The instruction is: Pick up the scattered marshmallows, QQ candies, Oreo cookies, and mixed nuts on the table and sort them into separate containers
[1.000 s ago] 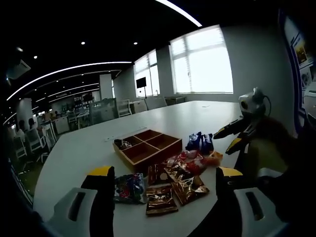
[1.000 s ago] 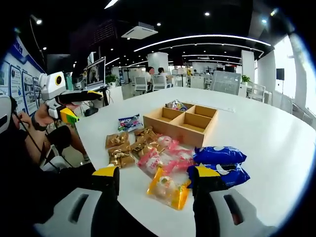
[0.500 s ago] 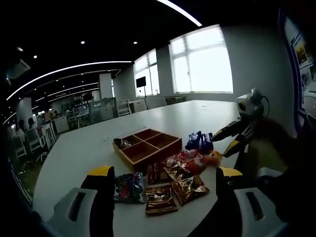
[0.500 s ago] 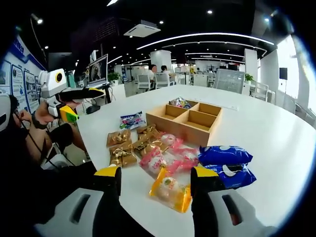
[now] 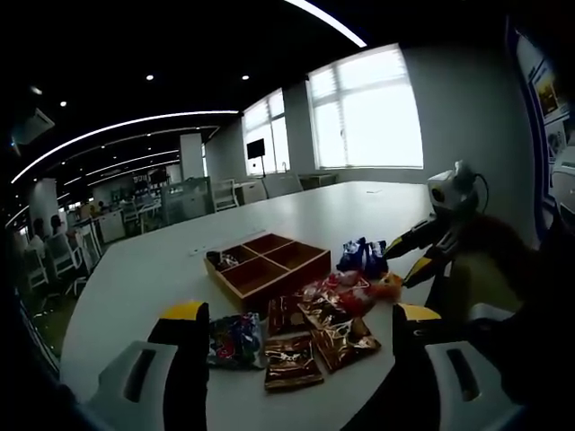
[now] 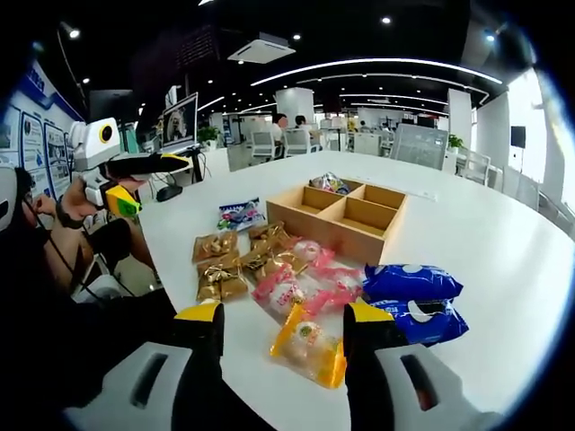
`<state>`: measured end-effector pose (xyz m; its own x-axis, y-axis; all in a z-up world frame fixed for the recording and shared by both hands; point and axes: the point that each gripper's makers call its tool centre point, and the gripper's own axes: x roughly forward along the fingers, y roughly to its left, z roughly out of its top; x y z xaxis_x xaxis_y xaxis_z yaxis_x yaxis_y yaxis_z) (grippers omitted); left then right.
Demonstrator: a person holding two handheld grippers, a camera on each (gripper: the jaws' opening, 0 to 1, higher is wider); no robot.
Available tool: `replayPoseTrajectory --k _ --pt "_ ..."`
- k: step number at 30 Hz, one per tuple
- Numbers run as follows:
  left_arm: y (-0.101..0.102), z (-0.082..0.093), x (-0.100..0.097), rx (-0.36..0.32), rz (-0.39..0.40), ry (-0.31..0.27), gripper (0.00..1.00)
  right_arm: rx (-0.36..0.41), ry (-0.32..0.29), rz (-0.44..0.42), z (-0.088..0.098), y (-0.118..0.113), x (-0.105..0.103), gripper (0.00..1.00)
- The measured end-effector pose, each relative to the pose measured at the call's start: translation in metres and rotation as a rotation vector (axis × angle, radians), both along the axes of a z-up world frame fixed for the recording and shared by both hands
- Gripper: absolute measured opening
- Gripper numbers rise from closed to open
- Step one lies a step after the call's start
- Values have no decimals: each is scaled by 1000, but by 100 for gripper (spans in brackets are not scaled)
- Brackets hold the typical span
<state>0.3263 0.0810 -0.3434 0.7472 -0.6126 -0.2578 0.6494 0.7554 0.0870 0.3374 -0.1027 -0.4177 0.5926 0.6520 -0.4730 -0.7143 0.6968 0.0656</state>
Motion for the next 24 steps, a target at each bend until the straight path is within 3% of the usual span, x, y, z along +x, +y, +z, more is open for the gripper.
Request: replayPoseTrajectory --k 13,24 --pt "-3 -3 -1 9 -8 6 85 -44 42 45 -25 1 -4 47" --pt "-5 -1 -3 8 -16 1 84 -71 39 48 -29 -2 -3 45"
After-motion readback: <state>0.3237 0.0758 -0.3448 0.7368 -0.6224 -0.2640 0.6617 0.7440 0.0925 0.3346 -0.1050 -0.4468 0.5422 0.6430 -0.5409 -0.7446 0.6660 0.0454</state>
